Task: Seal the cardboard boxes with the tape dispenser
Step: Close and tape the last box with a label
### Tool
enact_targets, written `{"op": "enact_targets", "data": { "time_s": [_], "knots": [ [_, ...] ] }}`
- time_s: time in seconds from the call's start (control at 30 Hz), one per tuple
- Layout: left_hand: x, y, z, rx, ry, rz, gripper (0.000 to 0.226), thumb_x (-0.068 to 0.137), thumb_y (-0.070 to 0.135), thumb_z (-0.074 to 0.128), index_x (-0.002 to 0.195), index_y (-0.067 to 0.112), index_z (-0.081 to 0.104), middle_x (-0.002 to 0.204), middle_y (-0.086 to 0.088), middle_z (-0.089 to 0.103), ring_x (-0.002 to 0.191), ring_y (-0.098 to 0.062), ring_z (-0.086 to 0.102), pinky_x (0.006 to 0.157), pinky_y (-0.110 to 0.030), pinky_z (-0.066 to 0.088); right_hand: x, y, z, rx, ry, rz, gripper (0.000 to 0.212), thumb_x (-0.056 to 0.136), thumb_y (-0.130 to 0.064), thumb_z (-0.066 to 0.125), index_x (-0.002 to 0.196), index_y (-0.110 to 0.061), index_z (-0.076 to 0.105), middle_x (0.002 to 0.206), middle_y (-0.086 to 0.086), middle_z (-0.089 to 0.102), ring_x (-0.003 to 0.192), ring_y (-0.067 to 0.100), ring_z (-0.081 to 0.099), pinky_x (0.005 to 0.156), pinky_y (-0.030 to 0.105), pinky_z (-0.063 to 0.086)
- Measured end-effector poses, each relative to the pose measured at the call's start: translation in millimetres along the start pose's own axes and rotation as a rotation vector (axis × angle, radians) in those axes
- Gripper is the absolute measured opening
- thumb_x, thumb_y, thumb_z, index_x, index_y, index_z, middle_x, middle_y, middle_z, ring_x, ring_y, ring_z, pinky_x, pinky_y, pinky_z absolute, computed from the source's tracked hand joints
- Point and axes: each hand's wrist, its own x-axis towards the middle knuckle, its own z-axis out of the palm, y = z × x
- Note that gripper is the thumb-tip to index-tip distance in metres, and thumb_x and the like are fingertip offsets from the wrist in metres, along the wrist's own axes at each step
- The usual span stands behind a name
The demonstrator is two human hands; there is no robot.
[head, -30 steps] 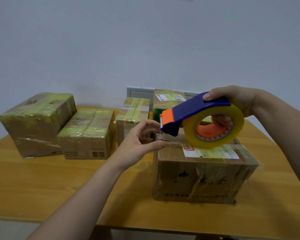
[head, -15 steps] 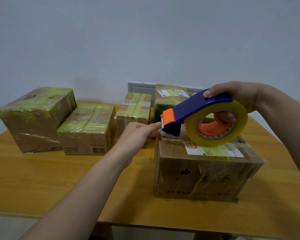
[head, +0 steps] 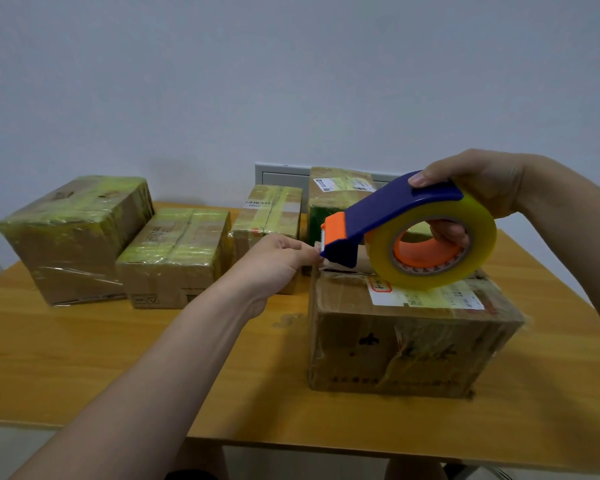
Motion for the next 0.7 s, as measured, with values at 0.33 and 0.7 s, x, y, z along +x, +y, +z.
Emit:
{"op": "enact_targets", "data": {
  "time_s": [0.33, 0.7],
  "knots": [
    [1, 5, 2, 0.0, -0.041, -0.026, 0.018, 0.1, 0.02, 0.066, 0.095, 0.014, 0.083, 0.091, 0.0, 0.078, 0.091, -0.014, 0.062, 0.085, -0.035, 0.044, -5, -12, -3, -0.028, -0.026, 0.087, 0.063, 0.063, -0.054, 0.089, 0.104, -0.008, 0.078, 0.073, 0.019, 0.071, 0.059, 0.028, 0.069, 0.06, 0.036, 0.059],
    [2, 9, -8, -0.042, -0.053, -0.04, 0.018, 0.1, 0.026, 0.068, 0.09, 0.017, 0.08, 0.101, -0.006, 0.077, 0.087, -0.015, 0.058, 0.07, -0.03, 0.042, -9, 16, -12, 0.074, -0.016, -0.028, 0.052, 0.067, -0.053, 0.083, 0.093, -0.008, 0.079, 0.068, 0.015, 0.071, 0.057, 0.026, 0.068, 0.063, 0.037, 0.059]
  ]
}}
